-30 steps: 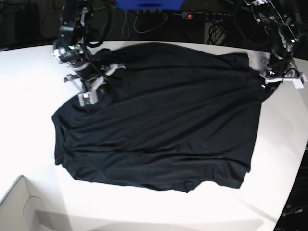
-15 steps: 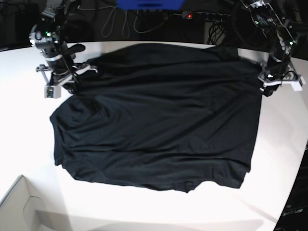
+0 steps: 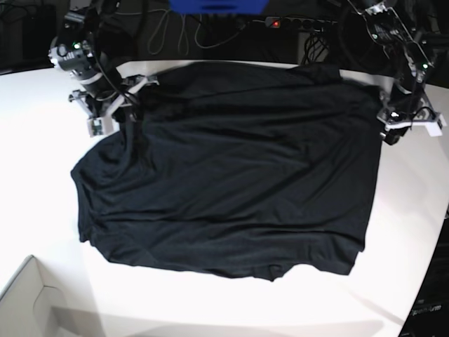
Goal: Layout the t-shirt on the table in an organized manner, then fold the t-shirt properly
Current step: 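Grasp the shirt corners with both grippers and pull them apart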
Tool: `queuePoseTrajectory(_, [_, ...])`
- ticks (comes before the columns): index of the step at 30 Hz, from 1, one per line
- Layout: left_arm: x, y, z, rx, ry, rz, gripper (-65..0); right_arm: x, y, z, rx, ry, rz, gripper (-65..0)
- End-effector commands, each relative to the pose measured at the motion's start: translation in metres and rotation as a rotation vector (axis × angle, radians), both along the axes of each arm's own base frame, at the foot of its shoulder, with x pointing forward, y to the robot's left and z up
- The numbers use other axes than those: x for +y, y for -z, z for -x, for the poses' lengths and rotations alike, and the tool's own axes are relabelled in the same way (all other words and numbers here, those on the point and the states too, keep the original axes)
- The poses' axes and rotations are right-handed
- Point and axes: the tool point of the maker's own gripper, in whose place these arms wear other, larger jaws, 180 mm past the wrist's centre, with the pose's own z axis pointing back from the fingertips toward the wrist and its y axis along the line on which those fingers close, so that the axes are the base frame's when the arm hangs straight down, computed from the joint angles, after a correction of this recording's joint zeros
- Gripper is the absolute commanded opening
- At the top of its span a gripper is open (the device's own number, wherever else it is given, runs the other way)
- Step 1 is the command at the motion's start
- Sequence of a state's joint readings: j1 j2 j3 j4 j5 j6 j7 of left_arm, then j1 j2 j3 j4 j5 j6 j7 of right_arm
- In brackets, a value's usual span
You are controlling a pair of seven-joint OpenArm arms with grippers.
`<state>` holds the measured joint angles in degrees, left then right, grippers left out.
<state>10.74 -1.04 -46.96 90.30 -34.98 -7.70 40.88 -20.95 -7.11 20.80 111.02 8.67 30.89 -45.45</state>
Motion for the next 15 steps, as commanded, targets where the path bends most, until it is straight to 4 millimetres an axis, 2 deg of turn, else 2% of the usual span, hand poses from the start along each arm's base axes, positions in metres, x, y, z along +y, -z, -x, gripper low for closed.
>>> queuePoseTrajectory(1, [0.006,-0.012,-0.006,-0.039,-0.003,-0.026,-41.4,-0.004,-0.017,-0.013,-0.074,-0.005,0.013,-36.0])
queuePoseTrajectory(4, [0.008,-0.013,-0.006,-0.039,-0.003,-0.029,-41.4,-0.03,-0.029,-0.026,-0.118,0.046,0.053,-29.4])
queuePoseTrajectory(8, [0.006,-0.011,-0.006,-0.038,-0.004,-0.024,-41.4,-0.059,-0.043,-0.052,-0.174,0.11,0.077,-28.1])
queuePoseTrajectory(11, [0.004,-0.011,-0.006,-0.037,0.0,-0.022,-41.4,-0.069,-0.031,-0.071,-0.156,0.109,0.064,-28.1])
queuePoseTrajectory(15, [0.001,0.001,-0.007,-0.018,-0.005,0.007,-41.4,-0.081,0.006,-0.086,-0.068,0.118,0.018,-28.1])
